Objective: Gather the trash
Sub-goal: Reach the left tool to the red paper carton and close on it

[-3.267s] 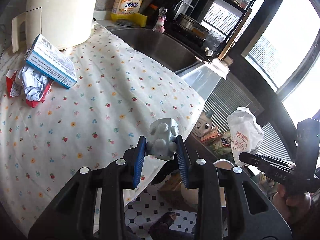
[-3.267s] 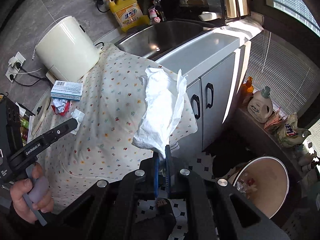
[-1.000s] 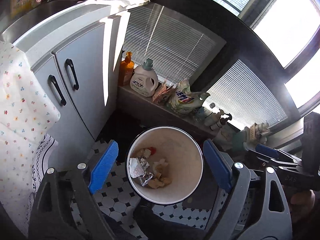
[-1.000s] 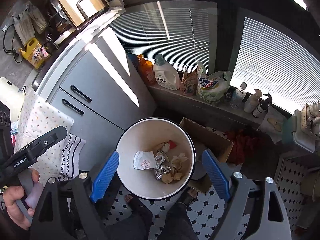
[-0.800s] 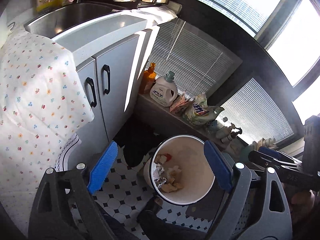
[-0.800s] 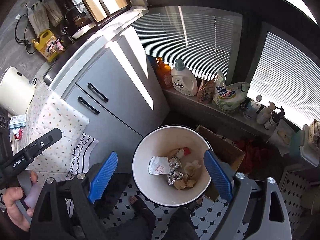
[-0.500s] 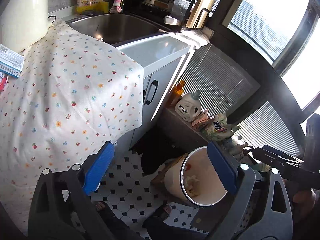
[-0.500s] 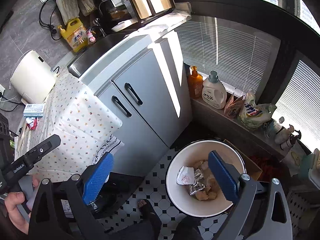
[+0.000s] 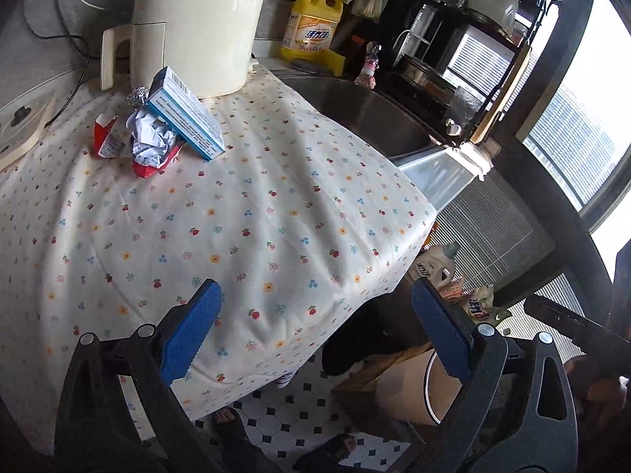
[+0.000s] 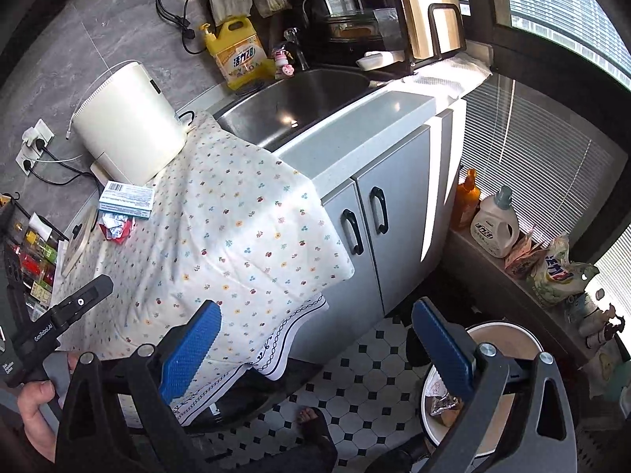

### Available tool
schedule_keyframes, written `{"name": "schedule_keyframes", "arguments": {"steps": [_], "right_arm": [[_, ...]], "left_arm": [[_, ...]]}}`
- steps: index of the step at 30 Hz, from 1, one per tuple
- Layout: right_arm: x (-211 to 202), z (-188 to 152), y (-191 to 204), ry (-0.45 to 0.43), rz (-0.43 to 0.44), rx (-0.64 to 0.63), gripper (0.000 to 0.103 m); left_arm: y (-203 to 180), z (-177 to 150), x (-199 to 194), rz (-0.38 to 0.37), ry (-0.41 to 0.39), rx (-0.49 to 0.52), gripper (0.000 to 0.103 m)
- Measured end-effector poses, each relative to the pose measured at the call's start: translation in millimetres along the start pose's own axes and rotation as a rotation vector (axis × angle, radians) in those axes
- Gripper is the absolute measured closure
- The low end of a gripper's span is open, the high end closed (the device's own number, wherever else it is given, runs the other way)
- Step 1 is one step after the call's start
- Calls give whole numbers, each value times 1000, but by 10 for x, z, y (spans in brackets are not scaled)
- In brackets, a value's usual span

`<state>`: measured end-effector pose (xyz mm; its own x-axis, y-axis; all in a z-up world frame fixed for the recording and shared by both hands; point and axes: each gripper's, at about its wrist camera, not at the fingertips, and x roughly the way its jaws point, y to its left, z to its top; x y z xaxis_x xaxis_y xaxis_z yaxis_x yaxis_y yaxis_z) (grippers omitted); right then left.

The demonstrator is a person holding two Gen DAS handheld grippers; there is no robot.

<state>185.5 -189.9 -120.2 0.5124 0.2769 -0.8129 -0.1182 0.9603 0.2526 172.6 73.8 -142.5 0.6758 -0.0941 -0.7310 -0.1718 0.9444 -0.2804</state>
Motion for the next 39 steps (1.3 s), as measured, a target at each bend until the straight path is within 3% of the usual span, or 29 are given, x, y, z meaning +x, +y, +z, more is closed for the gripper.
{"name": "schedule_keyframes", "arguments": {"steps": [10,21,29,39], "right_arm": [[279,143,949,-6,52,-90,8],[609,261,1780,-29,87,-129,8],[833,418,2261,-47,102,-161,8],[1057,721,2720,-64,97,-207,8]], "left_arm": [[900,222,-275,54,-72,-65,7],[1636,489,-321,60,-106,-81,8],[2069,712,-216,45,-107,-110,29],[2373,1080,67,7,-99,-124,43]]}}
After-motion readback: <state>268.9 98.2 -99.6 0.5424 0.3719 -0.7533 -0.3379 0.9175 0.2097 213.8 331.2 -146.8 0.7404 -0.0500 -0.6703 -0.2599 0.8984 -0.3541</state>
